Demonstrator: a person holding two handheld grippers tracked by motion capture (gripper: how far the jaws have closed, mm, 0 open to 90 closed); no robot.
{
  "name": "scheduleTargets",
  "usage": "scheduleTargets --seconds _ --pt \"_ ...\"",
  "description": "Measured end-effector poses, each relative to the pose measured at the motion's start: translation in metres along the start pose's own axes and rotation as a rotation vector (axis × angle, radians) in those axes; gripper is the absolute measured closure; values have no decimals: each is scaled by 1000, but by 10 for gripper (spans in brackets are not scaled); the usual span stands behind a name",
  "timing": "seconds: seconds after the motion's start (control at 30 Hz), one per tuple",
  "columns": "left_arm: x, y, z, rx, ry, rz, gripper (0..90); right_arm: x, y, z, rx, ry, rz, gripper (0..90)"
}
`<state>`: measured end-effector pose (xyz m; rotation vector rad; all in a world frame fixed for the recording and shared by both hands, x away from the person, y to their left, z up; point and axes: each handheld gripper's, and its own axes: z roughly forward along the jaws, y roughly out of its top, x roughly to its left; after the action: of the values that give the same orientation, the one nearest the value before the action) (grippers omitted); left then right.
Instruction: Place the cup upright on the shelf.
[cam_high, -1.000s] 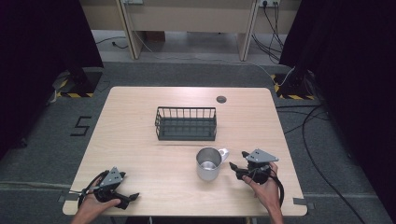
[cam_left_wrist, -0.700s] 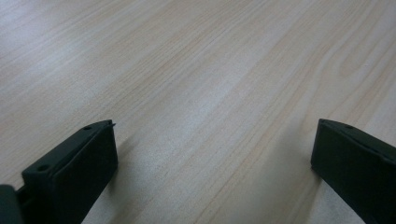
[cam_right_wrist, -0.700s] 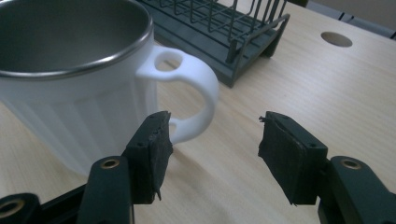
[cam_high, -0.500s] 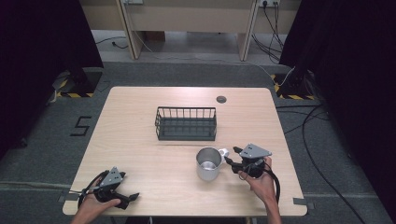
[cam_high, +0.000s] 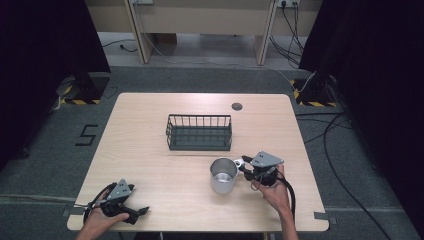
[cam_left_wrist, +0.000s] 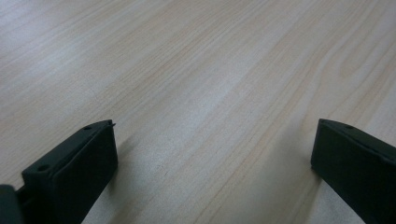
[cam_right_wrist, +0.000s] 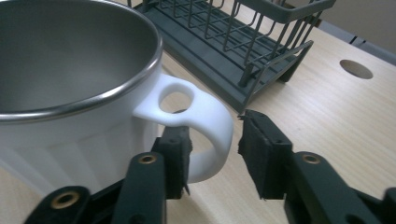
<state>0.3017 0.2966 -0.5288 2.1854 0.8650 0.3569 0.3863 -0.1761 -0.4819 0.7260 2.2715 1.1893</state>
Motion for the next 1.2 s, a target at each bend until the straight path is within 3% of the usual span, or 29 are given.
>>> scheduleTargets --seconds 0.1,0.43,0.57,0.63,0.7,0.87,1.0,1.07,1.2 --pt "0 0 0 0 0 0 0 1 -2 -2 -6 -1 -7 723" --pt "0 0 0 0 0 0 0 15 -16 -22 -7 -56 13 748" --pt "0 0 0 0 0 0 0 21 -17 -29 -3 -62 3 744" --pt "0 0 0 0 0 0 0 27 -17 -37 -37 -55 9 757" --pt "0 0 0 0 0 0 0 31 -17 -40 -37 -57 6 757" --pt "0 0 0 0 0 0 0 30 -17 -39 -42 -54 20 715" --pt "0 0 0 0 0 0 0 27 -12 -28 -37 -52 10 670" --pt "0 0 0 0 0 0 0 24 -11 -20 -37 -49 11 683" --pt "0 0 0 0 0 0 0 24 -12 -22 -28 -50 -5 714"
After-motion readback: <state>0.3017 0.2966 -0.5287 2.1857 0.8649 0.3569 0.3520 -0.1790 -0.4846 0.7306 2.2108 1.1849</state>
